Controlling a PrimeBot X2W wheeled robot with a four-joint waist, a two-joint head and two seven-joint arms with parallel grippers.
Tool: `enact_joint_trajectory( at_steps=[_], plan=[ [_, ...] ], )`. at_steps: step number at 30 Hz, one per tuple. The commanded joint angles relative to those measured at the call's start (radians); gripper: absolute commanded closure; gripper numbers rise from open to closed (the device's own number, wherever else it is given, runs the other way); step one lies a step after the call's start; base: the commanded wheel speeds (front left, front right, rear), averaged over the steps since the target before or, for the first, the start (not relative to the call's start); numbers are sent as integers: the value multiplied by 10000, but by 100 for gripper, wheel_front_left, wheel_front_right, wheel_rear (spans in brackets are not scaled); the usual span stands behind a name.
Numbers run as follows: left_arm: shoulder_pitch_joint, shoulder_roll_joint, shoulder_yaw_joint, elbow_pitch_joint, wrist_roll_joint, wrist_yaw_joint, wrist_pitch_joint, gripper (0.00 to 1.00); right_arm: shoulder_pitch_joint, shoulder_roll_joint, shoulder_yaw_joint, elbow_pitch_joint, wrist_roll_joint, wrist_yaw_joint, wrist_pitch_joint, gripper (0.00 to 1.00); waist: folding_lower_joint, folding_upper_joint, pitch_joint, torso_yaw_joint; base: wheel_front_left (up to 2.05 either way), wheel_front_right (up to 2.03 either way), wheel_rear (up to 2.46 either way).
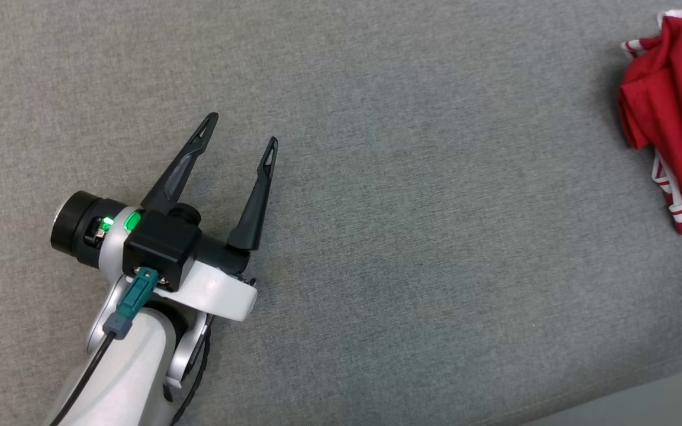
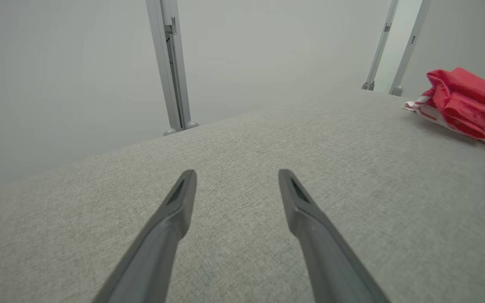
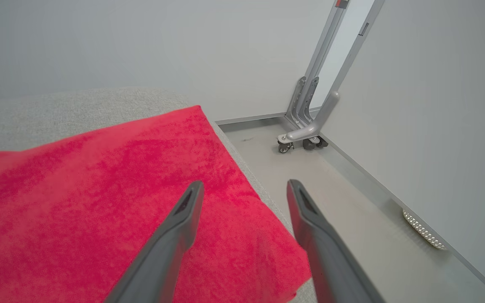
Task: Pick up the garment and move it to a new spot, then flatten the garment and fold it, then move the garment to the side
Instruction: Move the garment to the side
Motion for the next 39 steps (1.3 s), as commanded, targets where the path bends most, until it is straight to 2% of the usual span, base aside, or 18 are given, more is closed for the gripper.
enact_joint_trajectory(
  at_steps=[1,9,13,18,20,27,39],
  plan=[
    [44,-4,20,29,-51,41,-79,0,285,103,-159,-115,7,-2,-60,0,0,0,-167,-72,0,0,0],
    [636,-58,186,406,-416,240,-420,0,2175,1327,-1229,-2117,-438,-2,-52,0,0,0,-1188,-254,0,0,0],
    [1027,-136,329,583,-654,399,-643,0,3351,2192,-1588,-3466,-824,-2,-52,0,0,0,-1754,-160,0,0,0],
    [1499,-286,464,800,-949,566,-894,0,4606,3126,-1388,-4989,-1327,-2,-54,0,0,0,-2375,127,0,0,0],
    [1682,-321,526,864,-1064,652,-974,0,4960,3488,-979,-5454,-1490,1,-53,0,0,0,-2577,245,0,0,0],
    [2241,-423,774,1121,-1447,854,-1211,0,5613,3751,-10,-6528,-1925,0,-30,0,0,0,-3311,1043,0,0,0],
    [3289,-303,1463,1423,-1958,1268,-1522,0,6532,3857,549,-8138,-2590,0,535,0,0,0,-4363,2391,0,0,0]
  ],
)
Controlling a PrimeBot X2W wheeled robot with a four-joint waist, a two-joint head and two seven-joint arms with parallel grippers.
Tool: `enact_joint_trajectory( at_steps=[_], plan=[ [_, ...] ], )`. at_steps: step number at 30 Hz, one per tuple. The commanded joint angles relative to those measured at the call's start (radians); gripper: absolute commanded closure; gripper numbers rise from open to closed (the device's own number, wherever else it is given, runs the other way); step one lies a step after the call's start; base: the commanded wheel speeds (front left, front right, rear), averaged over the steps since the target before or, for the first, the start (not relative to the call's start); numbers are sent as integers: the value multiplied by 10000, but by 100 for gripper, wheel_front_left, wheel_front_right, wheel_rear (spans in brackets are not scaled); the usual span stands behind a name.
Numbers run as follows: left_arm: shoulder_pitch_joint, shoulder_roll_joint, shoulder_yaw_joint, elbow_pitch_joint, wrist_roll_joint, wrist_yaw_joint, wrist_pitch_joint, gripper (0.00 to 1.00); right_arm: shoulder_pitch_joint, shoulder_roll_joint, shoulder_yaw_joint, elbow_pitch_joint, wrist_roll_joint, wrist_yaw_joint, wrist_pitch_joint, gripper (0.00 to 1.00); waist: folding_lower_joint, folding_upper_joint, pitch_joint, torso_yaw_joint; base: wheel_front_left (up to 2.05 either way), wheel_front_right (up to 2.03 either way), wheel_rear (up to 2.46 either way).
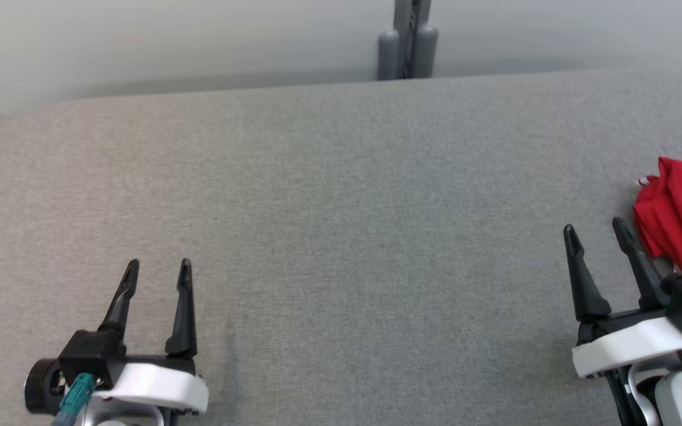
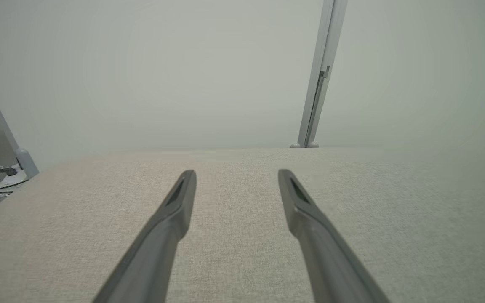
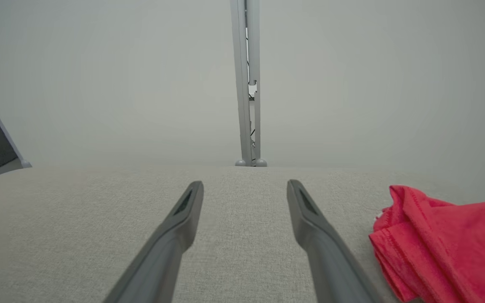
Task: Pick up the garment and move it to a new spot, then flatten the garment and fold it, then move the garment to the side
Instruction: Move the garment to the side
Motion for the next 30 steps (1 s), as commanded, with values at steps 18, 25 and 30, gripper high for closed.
enact_joint_trajectory(
  at_steps=[18,25,30],
  plan=[
    [1401,410,-56,-4,-253,122,358,0,2381,331,-656,-1704,-397,2,1101,0,0,0,-1772,316,0,0,0],
    [1437,437,-200,4,-294,77,515,0,2808,471,-916,-2138,-650,2,1375,0,0,0,-1930,318,0,0,0],
    [1335,455,-279,32,-295,73,528,0,2953,531,-1062,-2421,-798,2,1515,0,0,0,-1943,359,0,0,0]
  ],
)
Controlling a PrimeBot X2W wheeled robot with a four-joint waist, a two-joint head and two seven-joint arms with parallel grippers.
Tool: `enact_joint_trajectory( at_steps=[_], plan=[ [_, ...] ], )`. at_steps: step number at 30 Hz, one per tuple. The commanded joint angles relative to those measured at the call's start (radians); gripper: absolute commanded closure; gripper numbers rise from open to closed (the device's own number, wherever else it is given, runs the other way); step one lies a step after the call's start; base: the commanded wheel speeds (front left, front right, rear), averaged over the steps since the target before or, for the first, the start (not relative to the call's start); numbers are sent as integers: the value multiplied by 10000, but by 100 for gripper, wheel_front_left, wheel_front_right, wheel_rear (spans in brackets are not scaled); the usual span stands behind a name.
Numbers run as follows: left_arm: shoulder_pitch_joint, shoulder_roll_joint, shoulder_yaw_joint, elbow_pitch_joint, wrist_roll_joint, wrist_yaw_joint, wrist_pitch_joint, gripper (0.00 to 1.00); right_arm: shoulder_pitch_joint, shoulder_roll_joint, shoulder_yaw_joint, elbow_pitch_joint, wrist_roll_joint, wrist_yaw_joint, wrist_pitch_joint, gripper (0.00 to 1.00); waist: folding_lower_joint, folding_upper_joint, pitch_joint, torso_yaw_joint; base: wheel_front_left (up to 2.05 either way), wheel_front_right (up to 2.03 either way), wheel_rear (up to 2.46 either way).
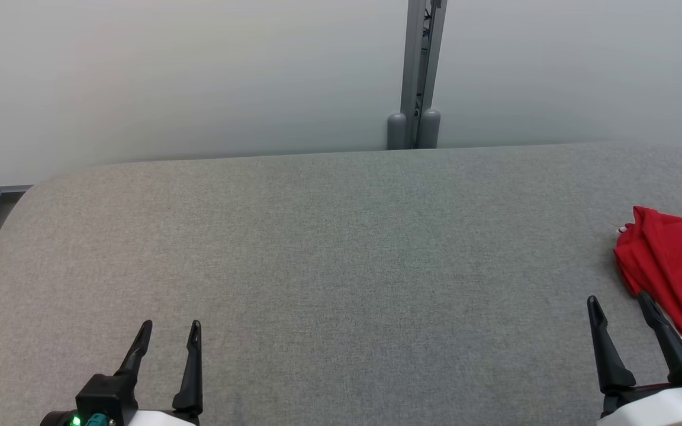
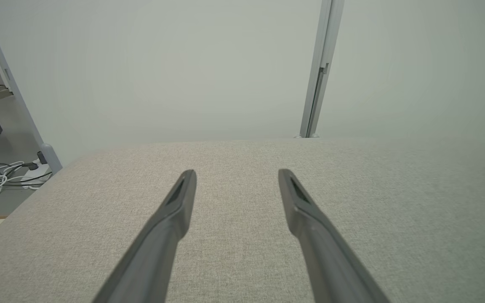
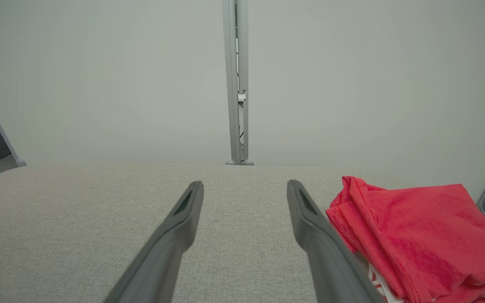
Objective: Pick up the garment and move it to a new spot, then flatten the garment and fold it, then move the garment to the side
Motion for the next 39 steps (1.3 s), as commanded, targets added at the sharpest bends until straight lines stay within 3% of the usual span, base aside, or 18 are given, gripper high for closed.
enact_joint_trajectory(
  at_steps=[1,27,28,32,39],
  plan=[
    [-121,64,-12,20,-20,-11,1,0,126,14,-54,-103,-116,2,54,0,0,-1,5,5,0,0,0],
    [-329,250,-158,402,-67,-31,-175,0,208,213,-183,-233,-388,2,53,0,0,-1,-77,6,0,0,0],
    [-189,196,-169,401,-31,-12,-134,100,174,230,-150,-196,-376,0,35,100,0,-1,-79,7,0,0,0],
    [61,15,-271,713,-36,-13,-84,100,280,341,-86,160,-366,0,35,100,0,-1,-80,7,0,0,0],
    [-121,-121,55,772,-1309,-297,151,100,23,340,-133,437,1086,0,202,100,0,-1,-59,2,0,0,0]
  ],
)
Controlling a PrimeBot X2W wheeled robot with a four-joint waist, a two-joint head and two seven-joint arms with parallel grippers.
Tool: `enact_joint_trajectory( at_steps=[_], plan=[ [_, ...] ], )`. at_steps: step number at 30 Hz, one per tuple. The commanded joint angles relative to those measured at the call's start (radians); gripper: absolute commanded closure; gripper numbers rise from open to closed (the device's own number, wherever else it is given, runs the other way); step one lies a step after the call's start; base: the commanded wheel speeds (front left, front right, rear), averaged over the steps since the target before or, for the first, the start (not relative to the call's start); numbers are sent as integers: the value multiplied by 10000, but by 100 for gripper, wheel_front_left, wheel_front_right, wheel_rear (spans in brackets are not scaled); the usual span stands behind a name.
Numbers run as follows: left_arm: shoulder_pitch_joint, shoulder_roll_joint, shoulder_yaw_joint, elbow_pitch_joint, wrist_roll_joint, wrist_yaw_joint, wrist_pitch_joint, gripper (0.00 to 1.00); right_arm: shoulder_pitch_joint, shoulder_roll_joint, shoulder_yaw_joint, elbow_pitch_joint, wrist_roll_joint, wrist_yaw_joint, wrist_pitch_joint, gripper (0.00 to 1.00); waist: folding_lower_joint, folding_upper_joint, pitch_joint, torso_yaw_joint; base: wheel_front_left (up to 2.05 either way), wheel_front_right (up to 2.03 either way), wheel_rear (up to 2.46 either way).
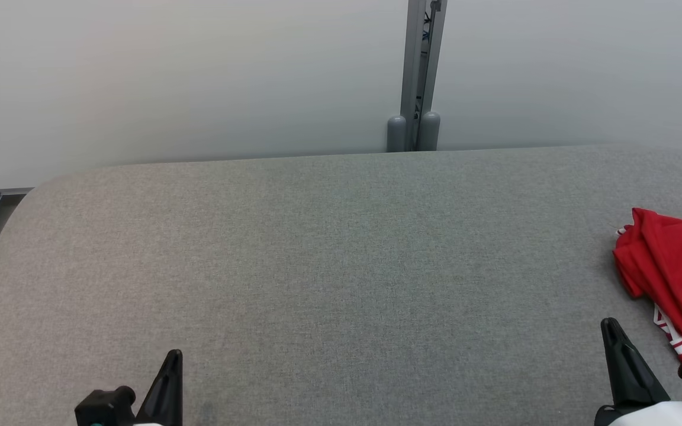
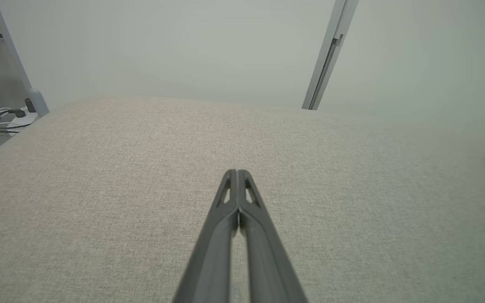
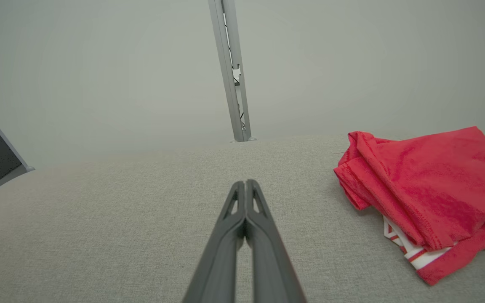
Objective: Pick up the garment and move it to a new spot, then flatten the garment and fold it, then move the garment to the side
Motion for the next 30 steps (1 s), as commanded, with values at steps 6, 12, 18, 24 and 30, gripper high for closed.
enact_joint_trajectory(
  at_steps=[6,12,18,24,30],
  plan=[
    [-504,-62,450,6,-1394,-380,251,100,-500,-78,-100,158,1615,0,201,100,0,0,22,-5,0,0,0],
    [-653,-147,658,97,-2171,-572,407,100,-655,-78,-129,330,2506,0,304,100,0,0,36,-8,0,0,0],
    [-811,-244,898,196,-3053,-793,583,100,-832,-80,-162,523,3518,0,420,100,0,0,53,-12,0,0,0],
    [-951,-343,1126,281,-3868,-993,751,100,-996,-80,-194,704,4463,0,532,100,0,0,71,-16,0,0,0],
    [-1074,-437,1344,328,-4632,-1177,913,100,-1154,-81,-225,876,5347,1,635,100,0,0,89,-20,0,0,0]
  ],
)
